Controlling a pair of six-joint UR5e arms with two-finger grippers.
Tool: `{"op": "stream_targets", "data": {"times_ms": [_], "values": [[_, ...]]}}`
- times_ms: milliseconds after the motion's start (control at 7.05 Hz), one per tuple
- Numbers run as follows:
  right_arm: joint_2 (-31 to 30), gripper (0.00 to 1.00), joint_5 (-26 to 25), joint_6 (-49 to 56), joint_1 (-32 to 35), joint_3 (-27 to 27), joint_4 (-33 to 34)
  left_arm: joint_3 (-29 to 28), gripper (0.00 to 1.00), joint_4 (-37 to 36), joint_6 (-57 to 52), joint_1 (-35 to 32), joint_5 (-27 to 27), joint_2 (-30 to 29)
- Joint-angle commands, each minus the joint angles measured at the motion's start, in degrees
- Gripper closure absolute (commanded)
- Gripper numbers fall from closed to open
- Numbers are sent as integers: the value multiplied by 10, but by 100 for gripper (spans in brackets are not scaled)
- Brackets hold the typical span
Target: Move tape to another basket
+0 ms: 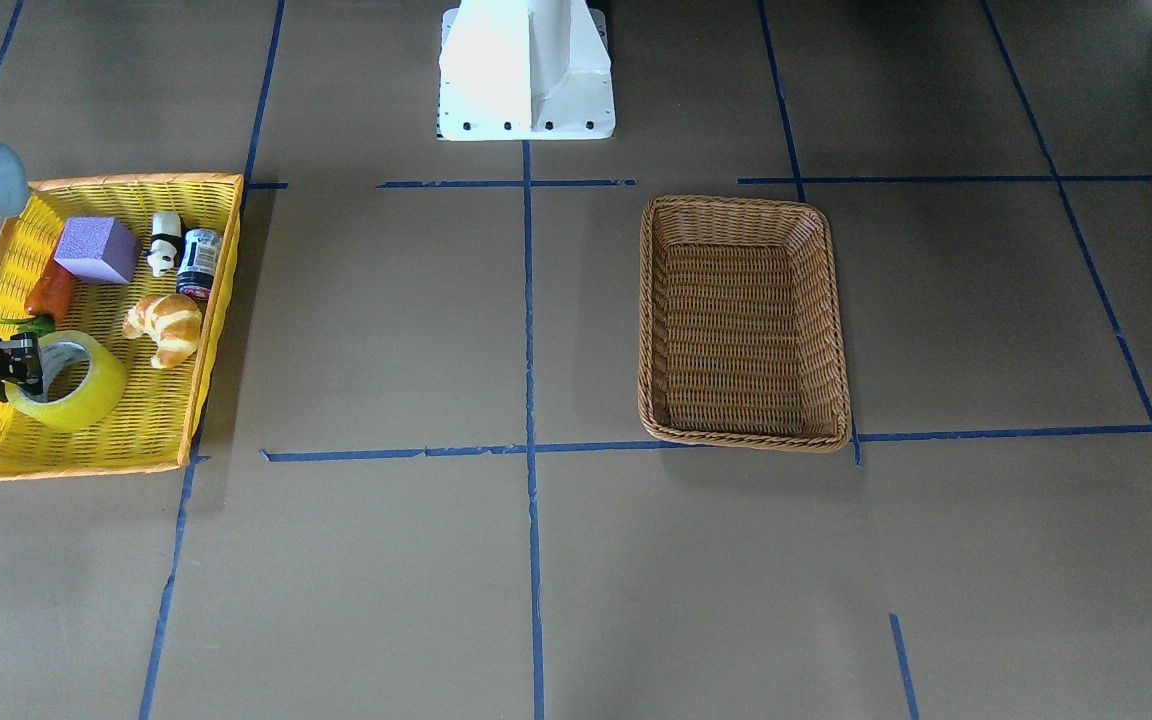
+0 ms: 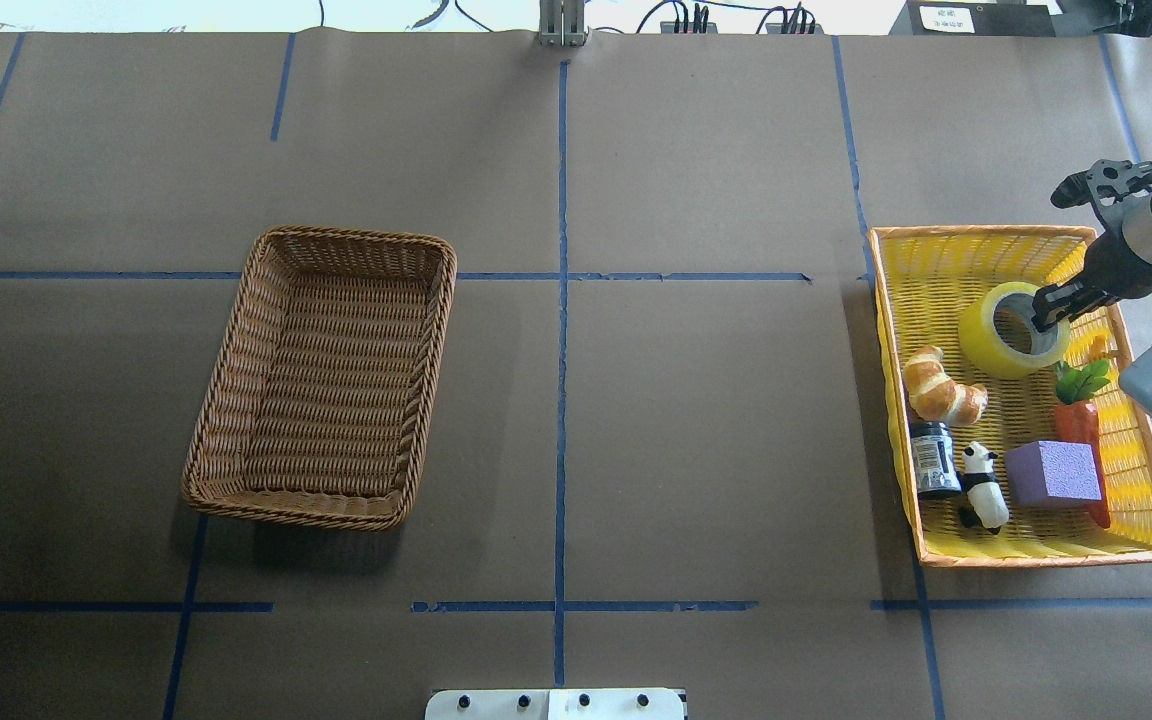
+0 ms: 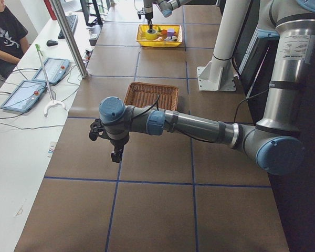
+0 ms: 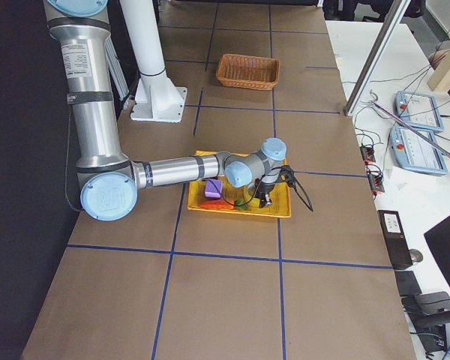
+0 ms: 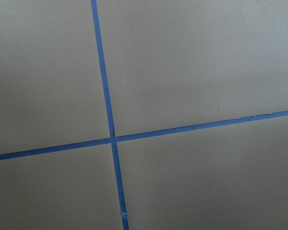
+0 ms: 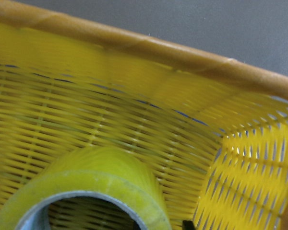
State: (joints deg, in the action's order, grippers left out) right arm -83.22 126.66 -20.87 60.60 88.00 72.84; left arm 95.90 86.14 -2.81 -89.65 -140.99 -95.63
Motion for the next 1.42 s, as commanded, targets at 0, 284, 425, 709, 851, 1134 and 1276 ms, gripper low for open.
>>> {"op": "stream_targets", "data": {"times_ms": [0, 284, 425, 709, 851, 1134, 1276], "values": [[2, 100, 10, 0, 0, 9, -1, 3, 0, 1, -6, 0, -2, -3], [3, 100, 91, -9, 26, 64, 0, 5, 0, 54, 0, 0, 31, -9], [7, 100, 112, -59, 29, 95, 0, 13, 0, 53, 5, 0, 34, -11], [10, 100, 113, -239, 16, 183, -2, 80, 0, 60, 215, 35, -25, -18], [10, 100, 114, -316, 1, 208, -25, 143, 0, 61, 313, 97, -31, -23], [32, 98, 108, -529, -62, 201, -191, 239, 0, 95, 548, 174, -35, -67], [46, 98, 109, -617, -78, 205, -241, 248, 0, 178, 620, 243, -30, -82]]}}
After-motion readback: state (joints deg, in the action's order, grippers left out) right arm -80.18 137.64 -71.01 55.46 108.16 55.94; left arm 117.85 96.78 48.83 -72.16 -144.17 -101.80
